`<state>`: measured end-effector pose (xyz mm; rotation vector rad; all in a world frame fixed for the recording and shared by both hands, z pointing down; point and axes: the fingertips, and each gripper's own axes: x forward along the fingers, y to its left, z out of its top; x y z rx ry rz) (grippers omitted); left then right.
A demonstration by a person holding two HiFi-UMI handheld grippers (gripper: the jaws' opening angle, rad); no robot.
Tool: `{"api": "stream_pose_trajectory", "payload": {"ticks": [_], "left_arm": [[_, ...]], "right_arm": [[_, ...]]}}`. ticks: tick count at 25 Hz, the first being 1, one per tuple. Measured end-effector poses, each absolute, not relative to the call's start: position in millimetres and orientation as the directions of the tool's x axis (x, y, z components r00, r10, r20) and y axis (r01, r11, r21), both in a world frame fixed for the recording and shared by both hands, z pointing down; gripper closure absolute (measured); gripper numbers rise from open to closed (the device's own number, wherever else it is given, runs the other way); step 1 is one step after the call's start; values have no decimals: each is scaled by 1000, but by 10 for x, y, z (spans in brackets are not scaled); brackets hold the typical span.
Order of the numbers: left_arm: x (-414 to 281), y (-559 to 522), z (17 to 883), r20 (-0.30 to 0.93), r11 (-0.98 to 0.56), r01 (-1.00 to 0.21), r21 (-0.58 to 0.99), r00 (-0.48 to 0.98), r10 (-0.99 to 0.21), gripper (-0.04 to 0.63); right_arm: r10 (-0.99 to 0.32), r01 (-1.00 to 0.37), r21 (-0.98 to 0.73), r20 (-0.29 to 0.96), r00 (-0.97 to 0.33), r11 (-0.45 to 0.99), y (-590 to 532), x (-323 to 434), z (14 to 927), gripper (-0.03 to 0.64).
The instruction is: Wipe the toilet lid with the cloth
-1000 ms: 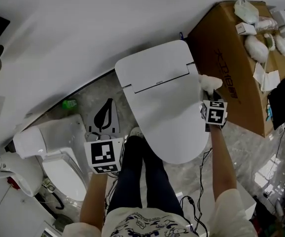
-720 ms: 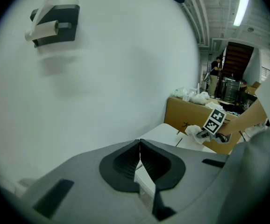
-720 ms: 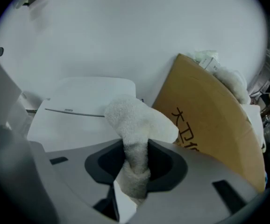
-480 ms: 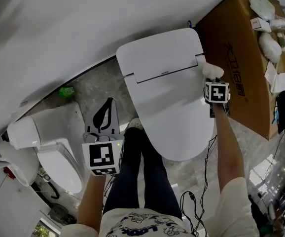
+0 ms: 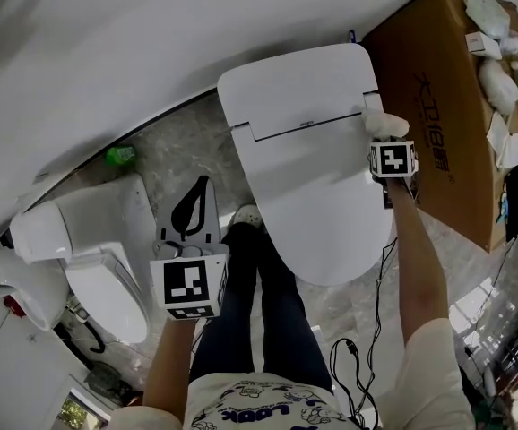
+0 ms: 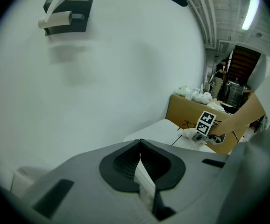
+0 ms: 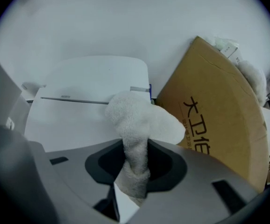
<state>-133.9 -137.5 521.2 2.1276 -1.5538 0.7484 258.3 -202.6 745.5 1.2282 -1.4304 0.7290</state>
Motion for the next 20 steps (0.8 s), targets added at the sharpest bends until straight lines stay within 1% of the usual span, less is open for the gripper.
{"api": "stream_pose_trajectory", "payload": {"ticks": [7,15,20], "left_arm": [[-1347,-1336,5176,622,-306,-952,20,252,-741,586],[-1558,-1255,5136,624,-283,-959,15,230,-747,586],[-1687,-1175,5134,626,-262,-965,11,211,-750,586]], "right_arm": [[-281,-921,157,958,55,357,-1925,2137,7460,505],[-276,-869,119,961,-21,480,-1789,1372,7421,505],[-266,-853,84,962,-65,514,-1641,927,7414,505]]}}
